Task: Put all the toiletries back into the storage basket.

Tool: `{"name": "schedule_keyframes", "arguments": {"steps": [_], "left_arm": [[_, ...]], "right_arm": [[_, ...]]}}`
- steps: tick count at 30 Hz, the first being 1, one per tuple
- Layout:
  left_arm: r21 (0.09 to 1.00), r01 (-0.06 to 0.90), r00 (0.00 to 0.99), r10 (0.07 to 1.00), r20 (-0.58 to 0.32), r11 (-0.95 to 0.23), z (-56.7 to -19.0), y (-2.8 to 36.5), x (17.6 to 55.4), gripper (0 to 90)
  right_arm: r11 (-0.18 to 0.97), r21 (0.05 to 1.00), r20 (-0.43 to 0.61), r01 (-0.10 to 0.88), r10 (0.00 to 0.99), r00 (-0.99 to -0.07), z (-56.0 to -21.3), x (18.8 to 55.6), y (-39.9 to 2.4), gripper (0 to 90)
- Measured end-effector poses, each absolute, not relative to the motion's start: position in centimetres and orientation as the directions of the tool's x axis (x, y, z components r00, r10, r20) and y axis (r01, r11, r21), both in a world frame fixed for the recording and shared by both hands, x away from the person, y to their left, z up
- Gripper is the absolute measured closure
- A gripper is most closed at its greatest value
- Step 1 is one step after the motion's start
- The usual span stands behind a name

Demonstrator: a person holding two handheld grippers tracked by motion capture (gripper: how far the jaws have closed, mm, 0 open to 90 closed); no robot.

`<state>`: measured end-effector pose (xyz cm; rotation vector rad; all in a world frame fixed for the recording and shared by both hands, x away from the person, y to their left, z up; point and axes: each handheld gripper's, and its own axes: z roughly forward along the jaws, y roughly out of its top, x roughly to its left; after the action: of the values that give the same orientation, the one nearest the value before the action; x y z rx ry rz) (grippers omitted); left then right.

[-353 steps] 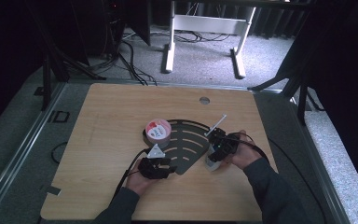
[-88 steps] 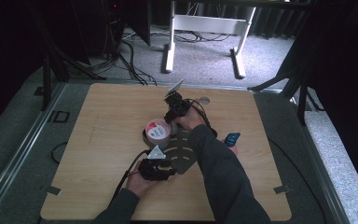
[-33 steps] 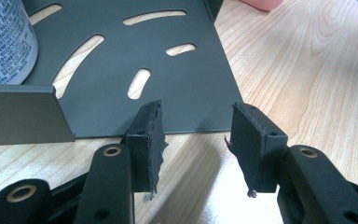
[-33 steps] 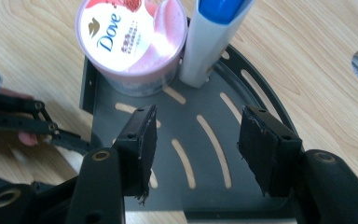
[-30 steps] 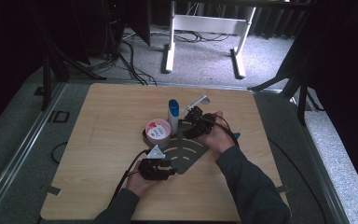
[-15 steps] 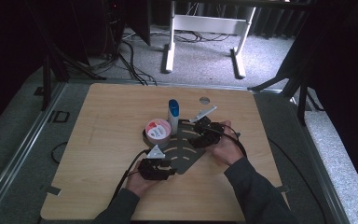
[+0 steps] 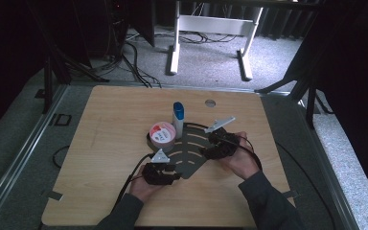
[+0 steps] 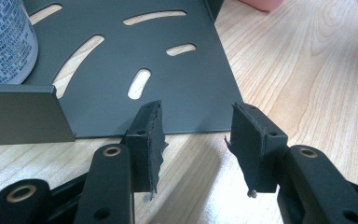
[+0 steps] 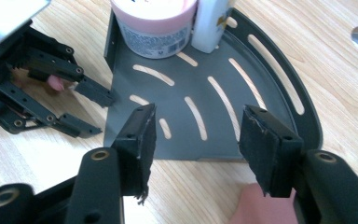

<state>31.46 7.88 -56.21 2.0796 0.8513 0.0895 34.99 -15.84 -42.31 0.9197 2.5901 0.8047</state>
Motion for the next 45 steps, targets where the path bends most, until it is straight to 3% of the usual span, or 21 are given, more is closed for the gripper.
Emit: {"name": "schedule_keyframes", "arguments": {"steps": [5, 24, 45], "left_arm": [[0.745, 0.538, 0.765, 0.6, -0.234, -0.394, -56.2, 7.9, 31.5, 54.1], [0.744, 0.541, 0.764, 0.6, -0.239, -0.392, -56.2, 7.9, 31.5, 53.9], [0.744, 0.543, 0.763, 0.599, -0.243, -0.39, -56.2, 7.9, 31.5, 53.8]], "right_arm": [[0.639, 0.59, -0.065, 0.494, 0.648, -0.759, -42.8, 34.3, -16.8, 40.5], [0.59, 0.636, -0.066, 0.498, 0.685, -0.726, -43.4, 32.0, -21.5, 40.8], [0.53, 0.653, -0.062, 0.541, 0.749, -0.66, -43.4, 31.5, -25.7, 34.9]]}}
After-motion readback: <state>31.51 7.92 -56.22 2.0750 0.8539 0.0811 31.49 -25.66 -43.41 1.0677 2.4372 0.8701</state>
